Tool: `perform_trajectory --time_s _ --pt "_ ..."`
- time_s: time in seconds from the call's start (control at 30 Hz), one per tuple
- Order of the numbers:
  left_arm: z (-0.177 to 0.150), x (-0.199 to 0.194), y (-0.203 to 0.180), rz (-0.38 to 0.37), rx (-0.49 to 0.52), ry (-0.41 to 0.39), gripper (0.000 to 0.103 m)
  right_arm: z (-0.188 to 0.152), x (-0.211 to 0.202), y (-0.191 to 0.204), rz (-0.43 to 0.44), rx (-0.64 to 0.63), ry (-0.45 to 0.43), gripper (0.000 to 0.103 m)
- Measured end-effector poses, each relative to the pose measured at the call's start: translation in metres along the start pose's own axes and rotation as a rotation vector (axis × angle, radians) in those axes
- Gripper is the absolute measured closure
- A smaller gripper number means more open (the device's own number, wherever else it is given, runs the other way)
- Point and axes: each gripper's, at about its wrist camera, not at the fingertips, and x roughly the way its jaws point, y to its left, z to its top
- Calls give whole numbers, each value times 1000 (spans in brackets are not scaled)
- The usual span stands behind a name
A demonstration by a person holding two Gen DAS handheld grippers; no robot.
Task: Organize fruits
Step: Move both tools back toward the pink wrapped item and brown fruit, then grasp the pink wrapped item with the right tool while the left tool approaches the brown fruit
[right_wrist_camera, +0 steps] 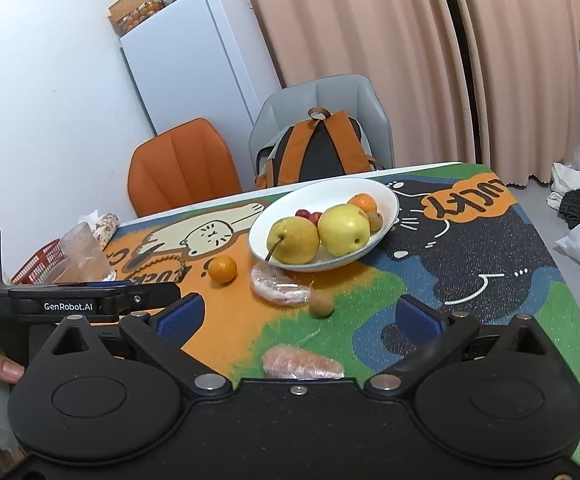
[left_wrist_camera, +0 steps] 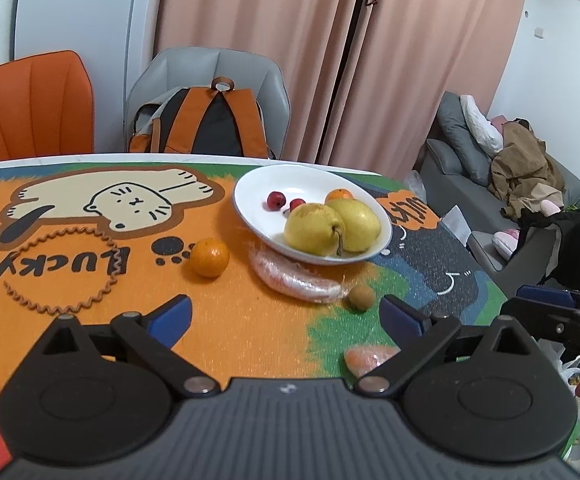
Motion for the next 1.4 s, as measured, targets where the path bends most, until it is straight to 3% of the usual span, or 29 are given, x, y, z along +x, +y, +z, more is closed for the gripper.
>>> perform_trajectory --time_s 0.63,1.0,1.23,1.4 --pt "-25 -8 28 35 -30 -8 4 -29 33 12 14 -72 80 5" --pt "-32 5 45 40 -48 19 4 -43 72 15 19 -87 156 26" --pt "-34 12 44 36 -40 38 4 -47 87 17 -48 -147 160 39" --pt "-32 16 43 39 -39 44 4 -45 87 13 -31 -149 168 42"
